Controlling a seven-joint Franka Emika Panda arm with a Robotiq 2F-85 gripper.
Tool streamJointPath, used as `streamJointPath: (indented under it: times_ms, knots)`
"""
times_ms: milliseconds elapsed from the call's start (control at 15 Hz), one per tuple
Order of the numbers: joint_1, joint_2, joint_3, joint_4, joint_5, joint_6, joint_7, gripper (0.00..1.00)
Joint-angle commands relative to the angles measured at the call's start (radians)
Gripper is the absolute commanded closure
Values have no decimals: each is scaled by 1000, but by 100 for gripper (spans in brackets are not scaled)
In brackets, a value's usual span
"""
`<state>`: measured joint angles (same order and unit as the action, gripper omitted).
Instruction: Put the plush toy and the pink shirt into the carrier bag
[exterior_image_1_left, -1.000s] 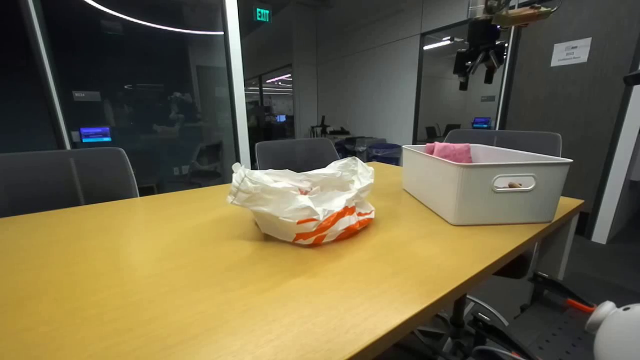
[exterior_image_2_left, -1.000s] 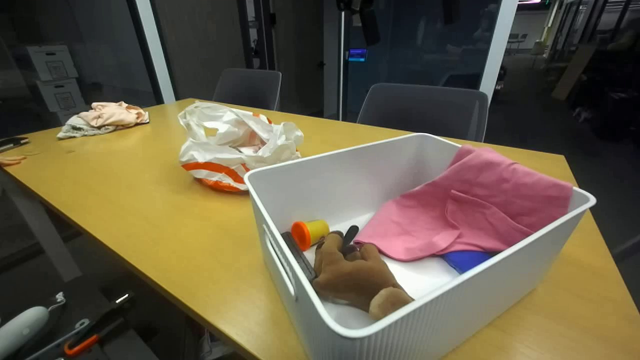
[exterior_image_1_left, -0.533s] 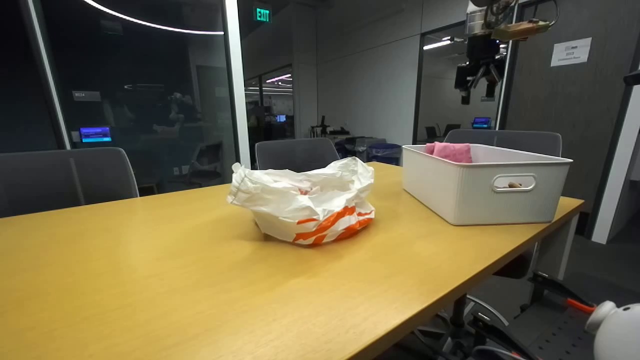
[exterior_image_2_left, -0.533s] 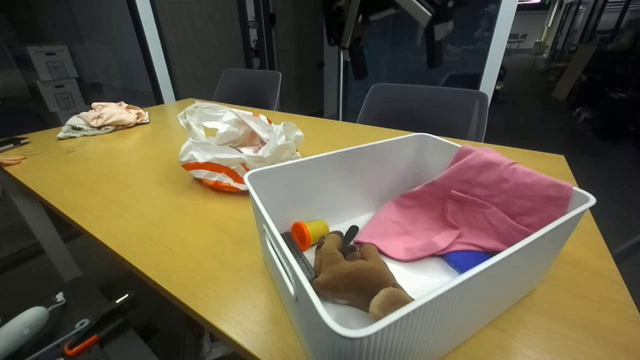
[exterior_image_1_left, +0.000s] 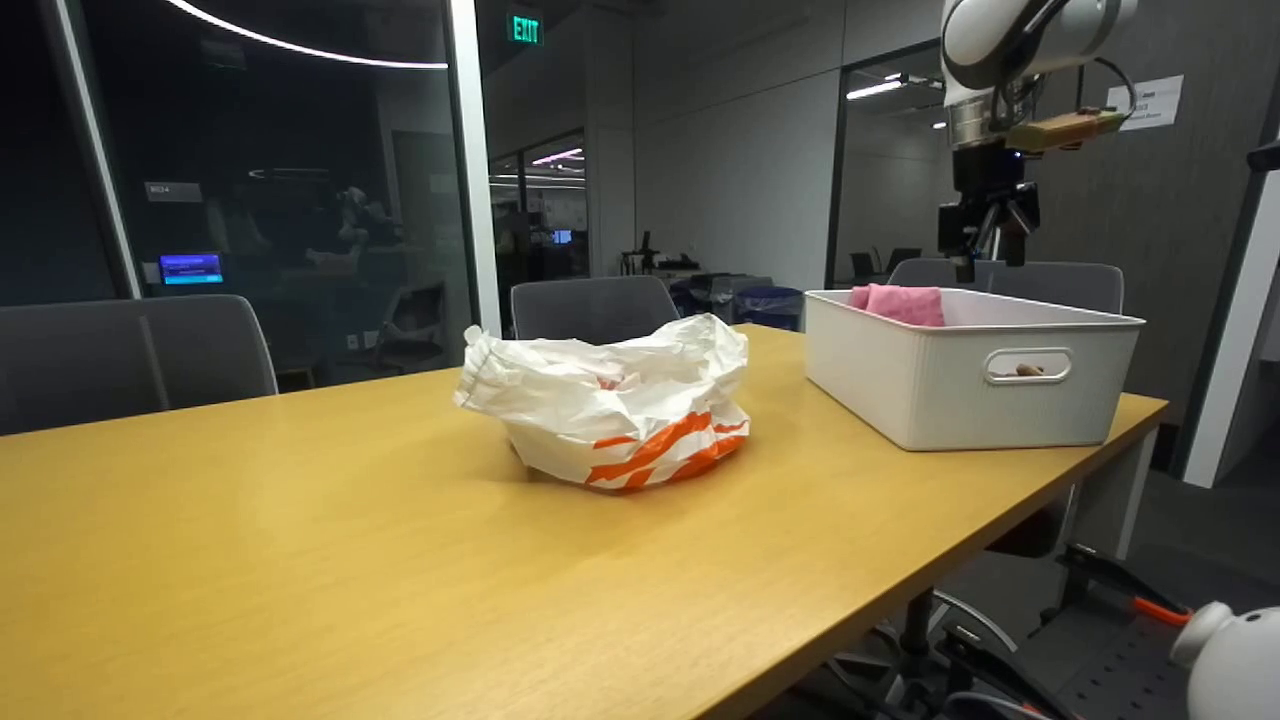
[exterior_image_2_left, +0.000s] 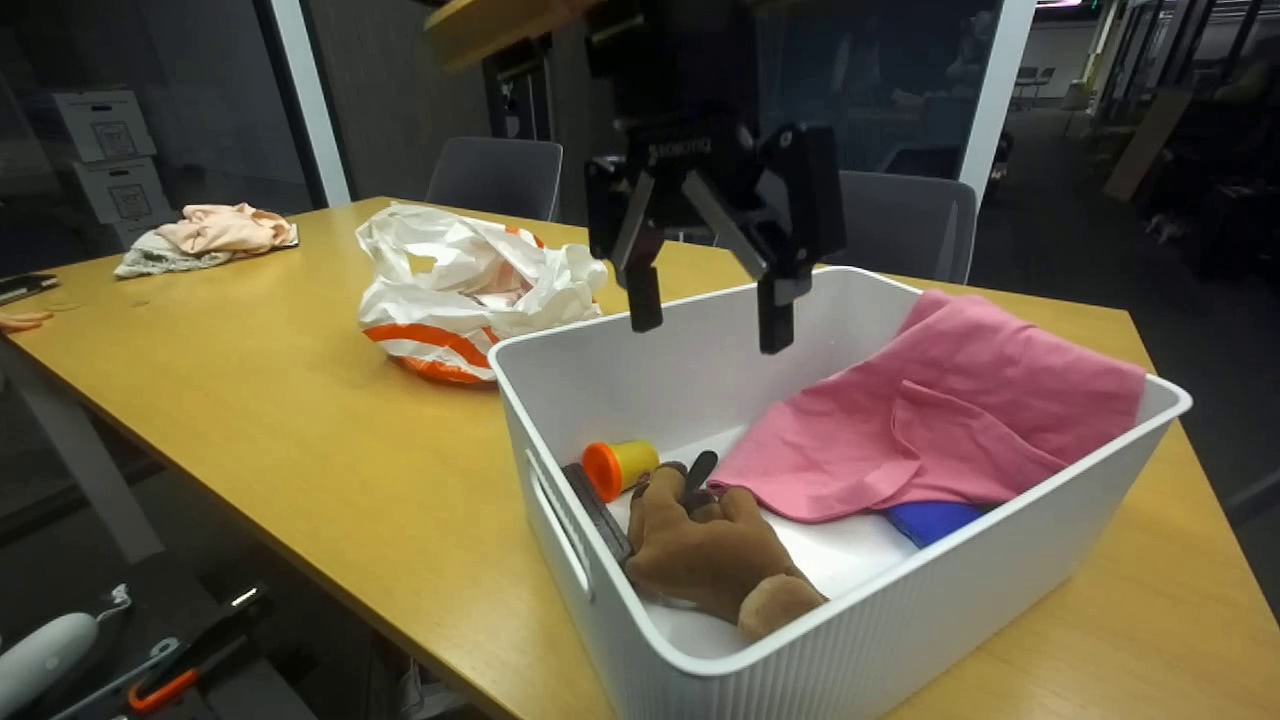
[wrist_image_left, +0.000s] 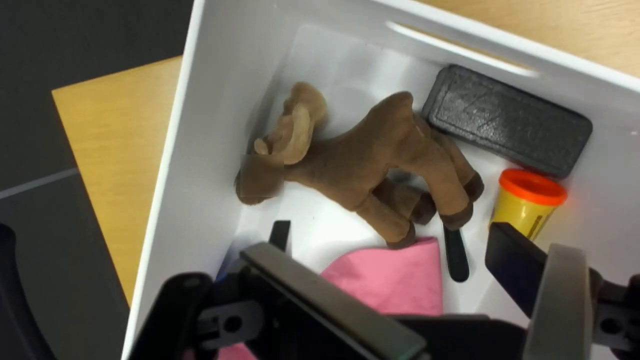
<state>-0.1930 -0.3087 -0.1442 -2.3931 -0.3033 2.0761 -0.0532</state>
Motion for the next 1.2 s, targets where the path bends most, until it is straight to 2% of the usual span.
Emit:
streamJointPath:
  times_ms: [0, 200, 667, 800, 867, 933, 1000, 1133]
  knots:
    - [-24, -46, -11, -131, -20, 119, 95, 0]
    - [-45, -35, -18, -212, -3, 230, 178, 0]
    - [-93, 121, 0, -351, -27, 641, 326, 0]
    - [-123, 171, 16, -369, -98, 766, 377, 0]
    - [-137, 203, 17, -358, -134, 809, 396, 25]
    - [-149, 211, 15, -362, -169, 827, 416, 26]
    - [-158, 221, 12, -354, -202, 838, 439, 32]
    - [-161, 218, 0, -345, -229, 827, 461, 48]
